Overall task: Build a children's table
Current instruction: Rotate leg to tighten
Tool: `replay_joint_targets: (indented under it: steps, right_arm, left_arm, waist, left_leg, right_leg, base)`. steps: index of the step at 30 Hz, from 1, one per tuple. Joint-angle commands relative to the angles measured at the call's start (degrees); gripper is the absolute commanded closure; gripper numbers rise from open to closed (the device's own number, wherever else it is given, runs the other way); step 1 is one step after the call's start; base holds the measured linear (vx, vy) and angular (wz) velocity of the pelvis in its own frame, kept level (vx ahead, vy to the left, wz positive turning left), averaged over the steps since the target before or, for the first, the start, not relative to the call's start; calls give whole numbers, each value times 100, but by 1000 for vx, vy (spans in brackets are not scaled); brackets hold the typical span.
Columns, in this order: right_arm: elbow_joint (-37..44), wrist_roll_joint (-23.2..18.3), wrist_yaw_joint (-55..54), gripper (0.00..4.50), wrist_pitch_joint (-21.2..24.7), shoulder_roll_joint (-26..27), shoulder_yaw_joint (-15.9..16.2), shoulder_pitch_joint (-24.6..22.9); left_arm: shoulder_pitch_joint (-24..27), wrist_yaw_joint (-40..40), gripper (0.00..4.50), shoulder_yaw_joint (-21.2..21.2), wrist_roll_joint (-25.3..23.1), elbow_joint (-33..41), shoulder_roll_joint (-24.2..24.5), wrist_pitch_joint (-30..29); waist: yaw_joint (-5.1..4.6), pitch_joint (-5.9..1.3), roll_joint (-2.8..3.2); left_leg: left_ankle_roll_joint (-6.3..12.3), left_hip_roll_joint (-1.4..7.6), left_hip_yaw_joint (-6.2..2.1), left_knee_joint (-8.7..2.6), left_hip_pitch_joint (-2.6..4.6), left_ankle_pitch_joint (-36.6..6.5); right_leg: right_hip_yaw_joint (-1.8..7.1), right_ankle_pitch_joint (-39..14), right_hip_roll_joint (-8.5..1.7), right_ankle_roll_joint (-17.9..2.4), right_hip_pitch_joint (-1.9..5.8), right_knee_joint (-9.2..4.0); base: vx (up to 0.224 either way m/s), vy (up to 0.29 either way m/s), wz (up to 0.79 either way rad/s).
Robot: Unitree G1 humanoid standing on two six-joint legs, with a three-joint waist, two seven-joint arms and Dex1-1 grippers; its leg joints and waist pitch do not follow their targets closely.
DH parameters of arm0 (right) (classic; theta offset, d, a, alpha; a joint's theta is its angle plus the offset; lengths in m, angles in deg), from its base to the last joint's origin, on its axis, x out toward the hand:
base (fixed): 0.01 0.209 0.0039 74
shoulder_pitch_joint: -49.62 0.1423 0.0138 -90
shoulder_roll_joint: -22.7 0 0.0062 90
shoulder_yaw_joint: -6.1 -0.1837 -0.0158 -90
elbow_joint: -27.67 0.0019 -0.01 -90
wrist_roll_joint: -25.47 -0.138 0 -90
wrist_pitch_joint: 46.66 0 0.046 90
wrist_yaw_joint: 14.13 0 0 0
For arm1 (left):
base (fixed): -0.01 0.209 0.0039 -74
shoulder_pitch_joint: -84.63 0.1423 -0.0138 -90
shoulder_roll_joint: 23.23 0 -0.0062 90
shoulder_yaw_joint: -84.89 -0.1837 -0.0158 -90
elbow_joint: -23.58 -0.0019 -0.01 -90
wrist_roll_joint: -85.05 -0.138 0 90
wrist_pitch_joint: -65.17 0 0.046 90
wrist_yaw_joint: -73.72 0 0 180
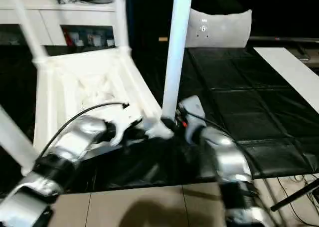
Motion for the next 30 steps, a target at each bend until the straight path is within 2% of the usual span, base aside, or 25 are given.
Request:
replay_joint_targets:
  steps: [1, 2, 3, 4, 5, 6, 7, 8, 10, 11, 13, 14, 16, 19, 21, 22, 23, 24, 25, 27, 28, 30]
  right_arm:
    - [20, -165, 145, 223, -5, 306, 419, -13]
    - [82, -194, 149, 190, -29, 335, 352, -64]
    - [102, -197, 140, 190, -30, 345, 333, -79]
    - [131, -190, 170, 190, -51, 334, 334, -100]
    - [209, -173, 224, 169, -73, 263, 377, -159]
    - [256, -195, 267, 169, -107, 207, 368, -204]
    - [287, -186, 299, 153, -172, 159, 363, -237]
    - [304, -177, 315, 141, -217, 131, 357, -255]
    - [306, -159, 333, 135, -280, 90, 348, -268]
    - [291, -176, 437, 109, -398, -38, 299, -296]
    - [255, -261, 790, 94, -590, -353, 183, -339]
    - [255, -261, 790, 94, -590, -353, 183, -339]
    - [323, -446, 1386, 76, -697, -718, 91, -373]
    - [359, -538, 1904, 52, -843, -1060, 77, -395]
    - [318, -605, 2241, 52, -918, -1293, 47, -369]
    - [308, -628, 2327, 19, -929, -1350, 36, -360]
    - [272, -724, 2600, 11, -943, -1535, 25, -323]
    - [251, -819, 2875, 10, -957, -1690, 30, -294]
    - [232, -901, 3150, 5, -955, -1829, 58, -265]
    - [213, -963, 3362, 5, -967, -1923, 100, -246]
    - [195, -1026, 3619, 5, -964, -2023, 164, -225]
    - [155, -1081, 3970, 5, -1036, -2141, 271, -192]
  left_arm:
    - [-291, -164, 450, 27, 208, 293, -371, 113]
    - [-261, -161, 450, 16, 160, 355, -350, 71]
    - [-252, -160, 450, 11, 145, 375, -342, 55]
    - [-239, -153, 450, 4, 128, 392, -325, 52]
    - [-197, -104, 450, -19, 120, 428, -253, 72]
    - [-152, -8, 450, -53, 118, 460, -171, 150]
    - [-115, 38, 450, -62, 119, 487, -119, 159]
    - [-95, 61, 450, -65, 121, 502, -89, 159]
    - [-79, 81, 450, -63, 123, 506, -63, 159]
    - [-38, 168, 450, -90, 112, 516, 25, 227]
    - [38, 361, 450, -129, 92, 534, 205, 397]
    - [38, 361, 450, -129, 92, 534, 205, 397]
    - [112, 589, 450, -161, 103, 594, 370, 517]
    - [172, 804, 450, -212, 120, 656, 511, 622]
    - [215, 986, 450, -262, 140, 710, 626, 700]
    - [225, 1037, 450, -279, 142, 720, 657, 735]
    - [257, 1212, 450, -334, 159, 757, 763, 827]
    - [285, 1380, 450, -386, 174, 792, 858, 927]
    - [317, 1569, 450, -445, 192, 838, 954, 1035]
    - [341, 1703, 450, -485, 196, 875, 1018, 1091]
    - [389, 1942, 450, -554, 234, 955, 1112, 1189]
    - [466, 2308, 450, -678, 287, 1111, 1266, 1252]
  waist:
    - [66, -387, -17]
    - [82, -418, -12]
    - [93, -430, -2]
    - [86, -433, -16]
    - [88, -434, -40]
    - [116, -437, -66]
    - [125, -446, -60]
    - [137, -446, -53]
    - [151, -418, -46]
    - [157, -412, -47]
    - [193, -381, -44]
    - [200, -379, -44]
    - [212, -364, -43]
    - [247, -365, -46]
    - [263, -371, -51]
    - [282, -377, -75]
    - [288, -377, -88]
    - [313, -383, -77]
    - [337, -380, -91]
    - [338, -378, -87]
    - [339, -374, -108]
    - [370, -376, -91]
  left_leg:
    - [308, 368, -187, -382, -62, -188]
    - [423, 383, -201, -371, -107, 103]
    - [481, 412, -207, -366, -95, 262]
    - [610, 437, -218, -347, -111, 571]
    - [715, 412, -204, -323, -130, 742]
    - [785, 368, -181, -300, -142, 780]
    - [822, 363, -179, -302, -150, 805]
    - [915, 362, -172, -294, -150, 851]
    - [952, 364, -153, -300, -142, 708]
    - [930, 356, -147, -303, -143, 640]
    - [779, 341, -128, -325, -119, 272]
    - [749, 348, -137, -332, -126, 222]
    - [695, 356, -136, -346, -110, 94]
    - [665, 373, -146, -344, -119, 5]
    - [648, 369, -145, -341, -113, -2]
    - [669, 365, -143, -337, -113, 40]
    - [673, 372, -145, -335, -115, 87]
    - [722, 363, -144, -328, -117, 108]
    - [755, 369, -139, -326, -119, 175]
    - [761, 376, -143, -328, -115, 187]
    - [768, 369, -134, -325, -117, 159]
    - [763, 387, -140, -328, -116, 163]
  right_leg:
    - [510, -1838, -618, 62, 350, -454]
    - [540, -1407, -627, -79, 390, -350]
    - [563, -1131, -632, -189, 375, -302]
    - [585, -630, -636, -390, 371, -208]
    - [609, -312, -640, -525, 375, -147]
    - [640, -155, -646, -604, 368, -105]
    - [640, -98, -652, -646, 385, -83]
    - [636, -49, -640, -680, 370, -74]
    - [629, -290, -635, -655, 355, -122]
    - [627, -415, -630, -624, 359, -141]
    - [614, -1119, -601, -362, 349, -248]
    - [609, -1198, -599, -321, 355, -252]
    - [599, -1401, -585, -228, 344, -291]
    - [605, -1461, -588, -159, 343, -292]
    - [599, -1468, -588, -167, 339, -288]
    - [604, -1442, -589, -174, 345, -275]
    - [611, -1404, -588, -183, 337, -264]
    - [610, -1365, -589, -198, 343, -258]
    - [617, -1293, -587, -212, 339, -240]
    - [609, -1308, -583, -235, 330, -241]
    - [607, -1364, -585, -227, 331, -258]
    - [613, -1390, -598, -267, 326, -239]
  base:
    - [0, 0, 0]
    - [0, 0, 0]
    - [54, 0, 1]
    - [0, 0, 0]
    - [0, 0, 0]
    - [0, 0, 0]
    - [0, 0, 0]
    - [0, 0, 0]
    - [0, 0, 0]
    - [0, 0, 0]
    - [0, 0, 0]
    - [0, 0, 0]
    - [0, 0, 0]
    - [0, 0, 0]
    - [0, 0, 0]
    - [0, 0, 0]
    - [0, 0, 0]
    - [0, 0, 0]
    - [0, 0, 0]
    - [0, 0, 0]
    - [0, 0, 0]
    - [0, 0, 0]
